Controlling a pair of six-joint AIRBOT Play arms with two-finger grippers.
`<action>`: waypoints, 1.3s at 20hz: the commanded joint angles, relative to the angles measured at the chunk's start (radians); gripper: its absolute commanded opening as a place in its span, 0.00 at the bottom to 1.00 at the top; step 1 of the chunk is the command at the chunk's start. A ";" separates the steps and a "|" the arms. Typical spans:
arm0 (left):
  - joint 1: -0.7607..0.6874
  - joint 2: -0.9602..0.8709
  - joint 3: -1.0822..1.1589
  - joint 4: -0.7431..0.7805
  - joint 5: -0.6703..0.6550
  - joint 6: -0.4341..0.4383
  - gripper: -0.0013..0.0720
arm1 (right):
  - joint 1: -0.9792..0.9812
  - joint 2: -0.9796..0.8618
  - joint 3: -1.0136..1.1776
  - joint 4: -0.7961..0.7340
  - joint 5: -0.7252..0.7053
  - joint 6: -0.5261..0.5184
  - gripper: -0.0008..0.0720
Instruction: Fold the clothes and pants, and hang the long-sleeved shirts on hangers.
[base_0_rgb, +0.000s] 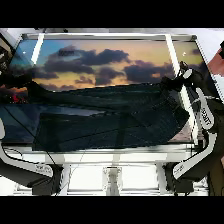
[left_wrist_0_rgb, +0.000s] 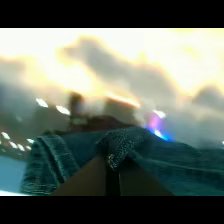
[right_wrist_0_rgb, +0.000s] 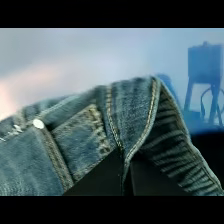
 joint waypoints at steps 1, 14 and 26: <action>-0.006 -0.028 0.002 0.002 -0.007 -0.130 0.05 | -0.019 -0.008 0.093 -0.063 0.000 0.120 0.06; 0.008 -0.039 0.022 -0.012 0.275 -0.383 0.05 | -0.093 0.006 0.160 -0.187 -0.312 0.427 0.06; 0.013 -0.063 0.024 -0.097 0.284 -0.327 0.70 | -0.126 -0.044 0.347 -0.186 0.081 0.186 0.57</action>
